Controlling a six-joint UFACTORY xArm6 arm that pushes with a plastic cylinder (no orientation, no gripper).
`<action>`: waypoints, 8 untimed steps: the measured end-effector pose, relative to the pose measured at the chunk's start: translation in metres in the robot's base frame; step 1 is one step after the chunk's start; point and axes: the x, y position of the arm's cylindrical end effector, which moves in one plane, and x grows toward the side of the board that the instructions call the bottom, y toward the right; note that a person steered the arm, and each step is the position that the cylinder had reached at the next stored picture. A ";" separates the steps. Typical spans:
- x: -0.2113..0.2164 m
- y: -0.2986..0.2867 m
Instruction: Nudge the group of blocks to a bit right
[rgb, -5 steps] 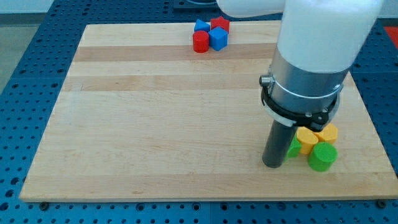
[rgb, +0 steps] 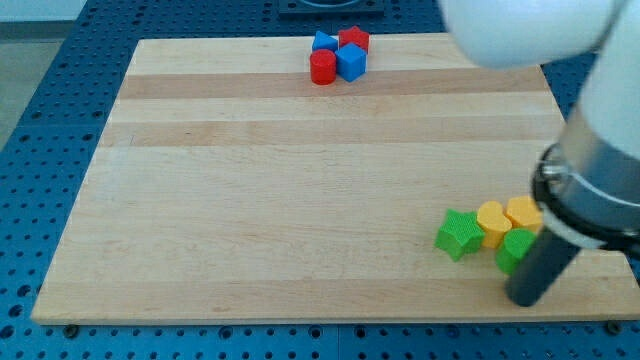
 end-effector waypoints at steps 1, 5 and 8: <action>0.000 0.032; -0.020 -0.010; -0.035 0.026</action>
